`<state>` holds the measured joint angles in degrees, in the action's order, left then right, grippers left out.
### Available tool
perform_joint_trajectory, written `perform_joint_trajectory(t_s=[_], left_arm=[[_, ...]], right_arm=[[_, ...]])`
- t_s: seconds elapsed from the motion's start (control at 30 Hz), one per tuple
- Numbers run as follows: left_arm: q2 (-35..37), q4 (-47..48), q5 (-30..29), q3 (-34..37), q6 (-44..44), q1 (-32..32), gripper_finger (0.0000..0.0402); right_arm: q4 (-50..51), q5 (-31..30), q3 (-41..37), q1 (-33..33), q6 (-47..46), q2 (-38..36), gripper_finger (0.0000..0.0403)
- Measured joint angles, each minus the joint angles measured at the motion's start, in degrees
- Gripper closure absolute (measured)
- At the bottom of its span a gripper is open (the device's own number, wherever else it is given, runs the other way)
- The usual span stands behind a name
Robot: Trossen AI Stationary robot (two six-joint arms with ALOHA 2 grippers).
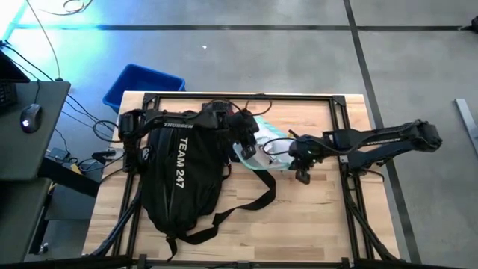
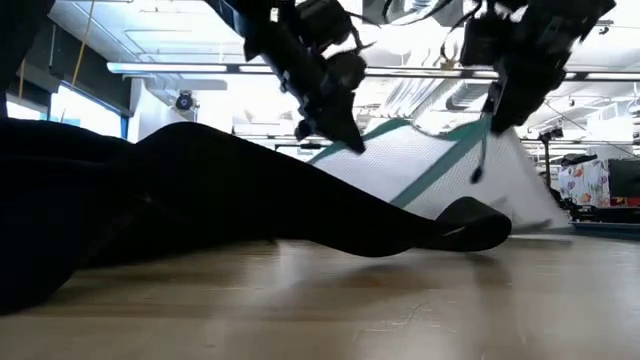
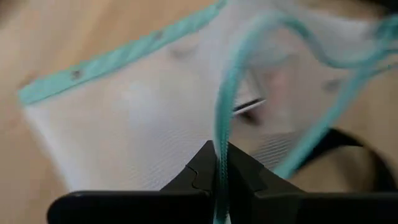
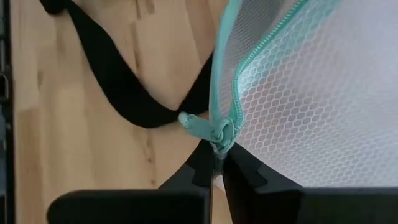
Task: Unpack backpack
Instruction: Close the transparent zip bag
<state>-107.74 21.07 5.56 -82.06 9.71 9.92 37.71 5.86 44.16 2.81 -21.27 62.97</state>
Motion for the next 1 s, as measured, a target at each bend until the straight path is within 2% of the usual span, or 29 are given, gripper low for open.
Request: perform_joint_trajectory(t_s=[0.1, 0.23, 0.4, 1.0], left_arm=[[1.06, -2.56, 3.87, -0.03, -2.09, -2.24, 0.0402], [1.31, -4.28, 1.97, -0.04, -2.91, -4.67, 0.0401], [1.20, -2.38, -2.36, -0.04, -2.05, -5.94, 0.0401], [1.16, -2.63, -2.40, -0.05, -1.40, -6.76, 0.0401]], right_arm=[[-0.50, -4.52, -0.04, 2.15, -5.08, -1.80, 0.0402], [-4.50, -8.82, -0.08, 2.87, -9.48, -2.59, 0.0402], [-7.72, -9.44, -0.08, 2.86, -10.44, -2.53, 0.0403], [-7.98, -9.88, -0.08, 2.86, -11.01, -2.52, 0.0403]])
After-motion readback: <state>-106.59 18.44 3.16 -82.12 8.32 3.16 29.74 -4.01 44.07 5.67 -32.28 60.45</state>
